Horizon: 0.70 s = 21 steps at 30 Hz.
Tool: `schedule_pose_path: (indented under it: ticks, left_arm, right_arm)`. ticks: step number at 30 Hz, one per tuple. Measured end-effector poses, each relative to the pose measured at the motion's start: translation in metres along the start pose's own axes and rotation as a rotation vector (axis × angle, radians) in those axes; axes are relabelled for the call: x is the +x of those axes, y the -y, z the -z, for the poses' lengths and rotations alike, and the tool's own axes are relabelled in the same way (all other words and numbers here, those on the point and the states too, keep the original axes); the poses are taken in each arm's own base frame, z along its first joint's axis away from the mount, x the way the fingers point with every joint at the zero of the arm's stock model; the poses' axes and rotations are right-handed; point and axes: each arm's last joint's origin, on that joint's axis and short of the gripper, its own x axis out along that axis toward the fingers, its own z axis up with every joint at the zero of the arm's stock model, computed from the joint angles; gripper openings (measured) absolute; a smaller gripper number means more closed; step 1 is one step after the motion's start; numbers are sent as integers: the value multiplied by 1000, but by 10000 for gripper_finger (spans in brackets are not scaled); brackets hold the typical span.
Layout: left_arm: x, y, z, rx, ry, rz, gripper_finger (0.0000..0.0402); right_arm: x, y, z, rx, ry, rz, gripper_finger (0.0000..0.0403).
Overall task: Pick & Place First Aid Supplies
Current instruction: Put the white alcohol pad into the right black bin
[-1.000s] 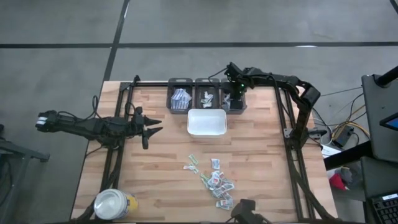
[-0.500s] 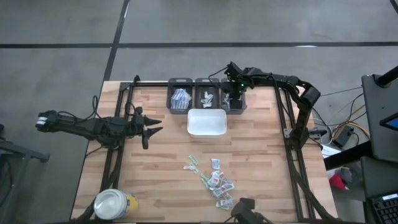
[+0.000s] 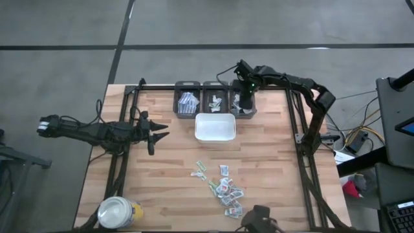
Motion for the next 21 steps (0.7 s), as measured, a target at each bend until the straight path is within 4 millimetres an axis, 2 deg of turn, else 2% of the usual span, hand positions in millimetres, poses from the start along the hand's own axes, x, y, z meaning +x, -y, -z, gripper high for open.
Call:
schedule_pose_path:
  ticks: [5,10,14,21]
  left_arm:
    - [0,0,0,0,-1,0,136]
    - [0,0,0,0,-1,0,136]
    - [0,0,0,0,0,0,136]
    - [0,0,0,0,0,0,136]
  right_arm:
    - [-41,-8,-4,123,-50,-75,167]
    - [-81,-32,-5,202,-7,-298,178]
    - [-108,-66,-9,169,86,-447,176]
    - [-145,-142,-16,49,147,-506,161]
